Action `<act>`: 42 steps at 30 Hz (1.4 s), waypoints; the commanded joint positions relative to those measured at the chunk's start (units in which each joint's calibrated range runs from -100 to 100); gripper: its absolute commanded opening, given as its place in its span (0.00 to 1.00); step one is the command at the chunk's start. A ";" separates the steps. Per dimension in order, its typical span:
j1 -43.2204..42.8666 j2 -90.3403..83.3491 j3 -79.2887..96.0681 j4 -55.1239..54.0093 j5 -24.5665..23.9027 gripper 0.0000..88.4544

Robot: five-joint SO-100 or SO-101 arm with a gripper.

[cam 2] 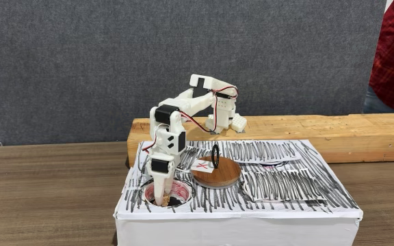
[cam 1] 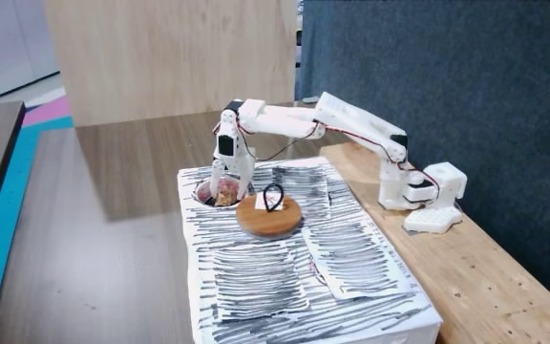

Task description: Pick the brown debris from the hole.

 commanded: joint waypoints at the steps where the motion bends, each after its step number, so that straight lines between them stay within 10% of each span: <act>1: -0.56 8.85 -1.64 0.42 -0.16 0.06; 4: -0.70 8.85 -1.64 0.50 -0.27 0.01; 17: -0.63 8.85 -1.64 0.50 -0.22 0.40; 42: 0.98 8.76 -1.73 0.42 -1.26 0.38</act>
